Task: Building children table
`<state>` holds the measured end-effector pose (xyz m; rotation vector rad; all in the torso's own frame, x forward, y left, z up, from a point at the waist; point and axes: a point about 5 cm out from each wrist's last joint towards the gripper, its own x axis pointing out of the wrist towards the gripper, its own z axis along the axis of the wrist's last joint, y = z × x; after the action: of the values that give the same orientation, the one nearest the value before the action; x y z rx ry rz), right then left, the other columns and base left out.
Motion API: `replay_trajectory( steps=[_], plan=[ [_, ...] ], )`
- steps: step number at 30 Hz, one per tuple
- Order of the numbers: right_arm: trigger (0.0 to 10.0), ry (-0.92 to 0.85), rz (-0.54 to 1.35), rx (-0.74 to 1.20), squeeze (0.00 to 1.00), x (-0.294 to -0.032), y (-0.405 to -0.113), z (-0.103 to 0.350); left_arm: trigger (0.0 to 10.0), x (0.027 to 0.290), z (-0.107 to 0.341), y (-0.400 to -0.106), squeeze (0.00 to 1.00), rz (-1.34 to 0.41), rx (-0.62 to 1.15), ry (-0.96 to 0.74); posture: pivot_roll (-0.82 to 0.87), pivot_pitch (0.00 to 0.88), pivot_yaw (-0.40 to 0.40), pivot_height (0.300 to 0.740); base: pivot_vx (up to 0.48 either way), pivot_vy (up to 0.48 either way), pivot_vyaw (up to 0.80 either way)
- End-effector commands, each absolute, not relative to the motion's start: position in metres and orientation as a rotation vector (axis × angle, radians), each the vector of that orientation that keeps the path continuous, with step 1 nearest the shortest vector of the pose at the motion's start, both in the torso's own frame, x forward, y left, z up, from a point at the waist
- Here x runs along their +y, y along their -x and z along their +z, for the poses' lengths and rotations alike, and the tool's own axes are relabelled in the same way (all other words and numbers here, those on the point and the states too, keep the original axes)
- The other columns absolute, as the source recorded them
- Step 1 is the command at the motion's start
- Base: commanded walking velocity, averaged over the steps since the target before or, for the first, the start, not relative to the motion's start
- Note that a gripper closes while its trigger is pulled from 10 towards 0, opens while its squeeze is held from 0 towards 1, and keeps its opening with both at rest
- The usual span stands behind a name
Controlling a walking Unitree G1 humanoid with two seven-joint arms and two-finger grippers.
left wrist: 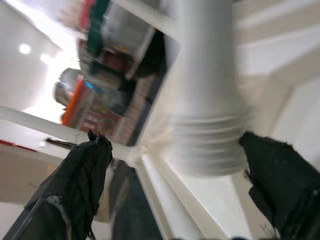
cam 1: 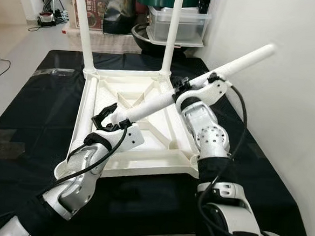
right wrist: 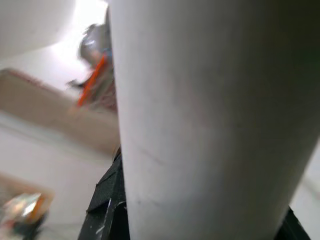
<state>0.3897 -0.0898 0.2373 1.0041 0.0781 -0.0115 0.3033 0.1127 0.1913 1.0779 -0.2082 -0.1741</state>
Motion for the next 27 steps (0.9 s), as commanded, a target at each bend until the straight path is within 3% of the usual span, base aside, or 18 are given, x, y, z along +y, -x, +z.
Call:
replay_trajectory(
  steps=[1, 2, 3, 5, 6, 9, 11, 13, 14, 15, 18, 27],
  plan=[
    [0.0, -0.998, -0.089, 0.112, 0.00, -0.095, -0.391, 0.224, 10.0, 0.114, 0.194, -0.302, 1.00, -0.140, -0.221, -1.089, 0.10, 0.000, -0.086, 0.740, 0.000, 0.000, 0.00],
    [0.0, -0.996, -0.096, 0.095, 0.00, -0.097, -0.391, 0.226, 10.0, 0.113, 0.193, -0.302, 1.00, -0.140, -0.223, -1.095, 0.10, 0.000, -0.086, 0.740, 0.000, 0.000, 0.00],
    [0.0, -0.985, -0.102, 0.074, 0.00, -0.099, -0.392, 0.229, 10.0, 0.114, 0.193, -0.301, 0.13, -0.127, -0.232, -1.096, 0.10, 0.000, -0.086, 0.740, 0.000, 0.000, 0.00],
    [0.0, -0.977, -0.104, 0.062, 0.00, -0.101, -0.393, 0.230, 10.0, 0.115, 0.194, -0.301, 0.13, -0.117, -0.238, -1.096, 0.10, 0.000, -0.086, 0.740, 0.000, 0.000, 0.00],
    [0.0, -0.943, -0.111, 0.023, 0.00, -0.107, -0.394, 0.234, 10.0, 0.118, 0.197, -0.301, 0.00, -0.094, -0.248, -1.086, 0.11, 0.000, -0.087, 0.740, 0.000, 0.000, 0.00],
    [0.0, -0.875, -0.127, -0.058, 0.00, -0.119, -0.397, 0.242, 10.0, 0.125, 0.200, -0.301, 0.00, -0.055, -0.250, -1.050, 0.11, 0.000, -0.087, 0.740, 0.000, 0.000, 0.00],
    [0.0, -0.852, -0.108, -0.159, 0.00, -0.141, -0.401, 0.261, 10.0, 0.136, 0.188, -0.297, 0.00, -0.083, -0.111, -0.769, 0.11, 0.000, -0.081, 0.740, 0.000, 0.000, 0.00],
    [0.0, -0.852, -0.108, -0.159, 0.00, -0.141, -0.401, 0.261, 10.0, 0.136, 0.188, -0.297, 0.00, -0.083, -0.111, -0.769, 0.11, 0.000, -0.081, 0.740, 0.000, 0.000, 0.00],
    [0.0, -0.851, -0.097, -0.196, 0.00, -0.148, -0.403, 0.268, 10.0, 0.139, 0.181, -0.294, 0.00, -0.101, -0.053, -0.638, 0.11, 0.000, -0.081, 0.740, 0.000, 0.000, 0.00],
    [0.0, -0.851, -0.097, -0.196, 0.00, -0.148, -0.403, 0.268, 10.0, 0.139, 0.181, -0.294, 0.00, -0.101, -0.053, -0.638, 0.11, 0.000, -0.081, 0.740, 0.000, 0.000, 0.00],
    [0.0, -0.810, 0.055, -0.354, 0.00, -0.163, -0.403, 0.308, 10.0, 0.159, 0.166, -0.288, 0.00, -0.035, 0.077, -0.423, 0.09, 0.000, -0.072, 0.740, 0.000, 0.000, 0.00],
    [0.0, -0.586, 0.377, -0.411, 0.00, -0.151, -0.395, 0.330, 10.0, 0.185, 0.156, -0.282, 0.00, 0.091, 0.177, -0.299, 0.10, 0.000, -0.093, 0.740, 0.000, 0.000, 0.00]
  ],
)
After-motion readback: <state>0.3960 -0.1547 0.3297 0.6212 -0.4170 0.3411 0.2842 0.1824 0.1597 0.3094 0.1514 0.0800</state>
